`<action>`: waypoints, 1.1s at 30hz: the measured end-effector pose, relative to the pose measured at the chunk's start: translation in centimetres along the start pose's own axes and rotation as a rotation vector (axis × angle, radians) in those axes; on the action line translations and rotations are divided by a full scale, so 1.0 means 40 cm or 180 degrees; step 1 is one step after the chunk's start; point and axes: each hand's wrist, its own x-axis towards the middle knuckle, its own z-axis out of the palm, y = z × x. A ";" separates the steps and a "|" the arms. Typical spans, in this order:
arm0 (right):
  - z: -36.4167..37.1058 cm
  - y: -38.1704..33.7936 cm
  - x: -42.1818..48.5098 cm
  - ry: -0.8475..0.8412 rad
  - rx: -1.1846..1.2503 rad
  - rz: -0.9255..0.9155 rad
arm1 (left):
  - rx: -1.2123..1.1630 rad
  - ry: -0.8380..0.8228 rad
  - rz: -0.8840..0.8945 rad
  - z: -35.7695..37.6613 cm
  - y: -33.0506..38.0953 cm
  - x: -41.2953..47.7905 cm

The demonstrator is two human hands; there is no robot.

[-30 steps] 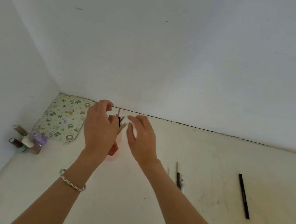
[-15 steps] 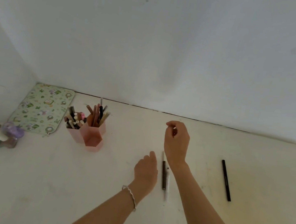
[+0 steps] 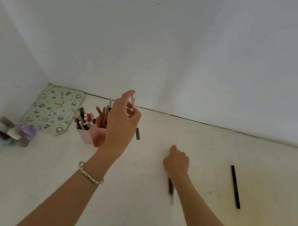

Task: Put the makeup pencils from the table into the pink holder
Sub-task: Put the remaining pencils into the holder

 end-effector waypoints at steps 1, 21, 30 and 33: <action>-0.003 -0.017 0.003 -0.0026 0.0250 -0.0008 | 0.0005 0.0174 0.0036 -0.029 -0.010 0.015; -0.195 -0.364 -0.052 0.1817 0.3845 -0.1301 | 0.2024 0.0851 0.0530 -0.182 -0.117 0.114; -0.076 -0.428 -0.053 0.2117 0.1919 -0.2339 | 0.1483 0.0830 0.0317 -0.234 -0.115 0.108; -0.052 -0.415 -0.053 0.2271 0.1214 -0.2425 | 0.1387 0.0810 0.0314 -0.225 -0.107 0.085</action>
